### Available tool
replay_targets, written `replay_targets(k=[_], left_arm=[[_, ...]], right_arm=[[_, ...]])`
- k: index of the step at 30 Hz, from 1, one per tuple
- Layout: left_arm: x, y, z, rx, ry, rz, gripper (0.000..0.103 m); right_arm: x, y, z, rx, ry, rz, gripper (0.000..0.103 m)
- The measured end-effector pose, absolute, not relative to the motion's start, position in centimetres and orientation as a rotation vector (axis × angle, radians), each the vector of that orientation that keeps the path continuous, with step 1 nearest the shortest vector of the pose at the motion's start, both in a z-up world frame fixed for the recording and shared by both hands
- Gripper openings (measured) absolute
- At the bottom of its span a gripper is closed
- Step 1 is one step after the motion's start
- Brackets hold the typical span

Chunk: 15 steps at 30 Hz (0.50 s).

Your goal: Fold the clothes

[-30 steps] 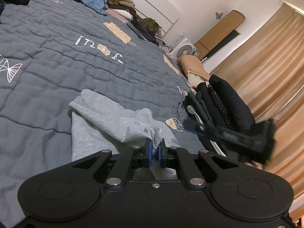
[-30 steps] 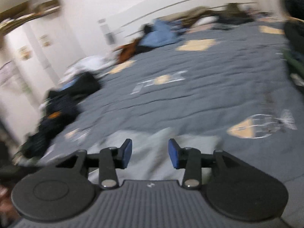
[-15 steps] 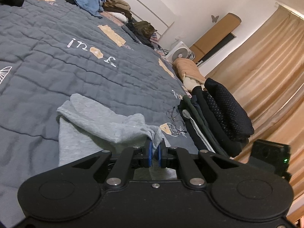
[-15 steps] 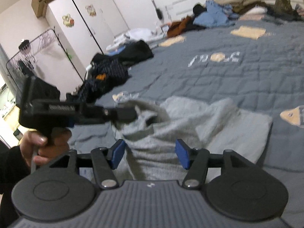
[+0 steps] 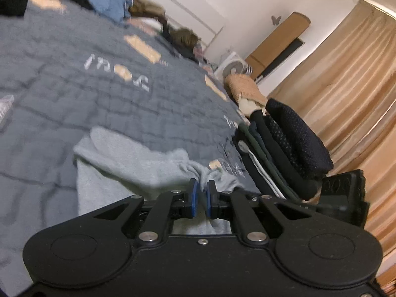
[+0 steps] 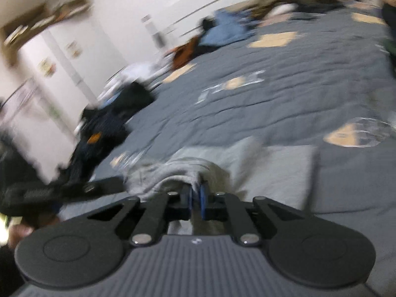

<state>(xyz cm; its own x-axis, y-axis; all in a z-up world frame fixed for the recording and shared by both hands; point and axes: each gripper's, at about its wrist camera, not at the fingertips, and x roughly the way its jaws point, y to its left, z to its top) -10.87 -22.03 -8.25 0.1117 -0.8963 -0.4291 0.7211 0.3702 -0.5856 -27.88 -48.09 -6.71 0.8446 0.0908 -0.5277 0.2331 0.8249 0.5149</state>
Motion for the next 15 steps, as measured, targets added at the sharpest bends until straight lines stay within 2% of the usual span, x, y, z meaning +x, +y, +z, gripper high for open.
replay_targets(k=[3, 6, 13, 14, 15], left_arm=[[-11.3, -22.2, -7.8, -0.085, 0.732, -1.133, 0.015], [-11.1, -22.9, -8.4, 0.090, 0.665, -1.047, 0.036], [-6.7, -22.6, -9.8, 0.048, 0.766, -0.953, 0.040], [-6.0, -22.5, -10.1, 0.021, 0.793, -0.947, 0.040], [-5.2, -22.3, -10.3, -0.007, 0.819, -0.942, 0.040]], right_arm=[[-28.6, -50.6, -8.1, 0.687, 0.590, -0.215, 0.006], [-29.1, -51.9, -9.5, 0.705, 0.643, -0.291, 0.008], [-29.1, -51.7, -8.0, 0.672, 0.583, -0.217, 0.012], [-29.0, -51.5, -7.5, 0.664, 0.566, -0.200, 0.018], [-28.7, -51.3, -7.3, 0.657, 0.558, -0.184, 0.028]])
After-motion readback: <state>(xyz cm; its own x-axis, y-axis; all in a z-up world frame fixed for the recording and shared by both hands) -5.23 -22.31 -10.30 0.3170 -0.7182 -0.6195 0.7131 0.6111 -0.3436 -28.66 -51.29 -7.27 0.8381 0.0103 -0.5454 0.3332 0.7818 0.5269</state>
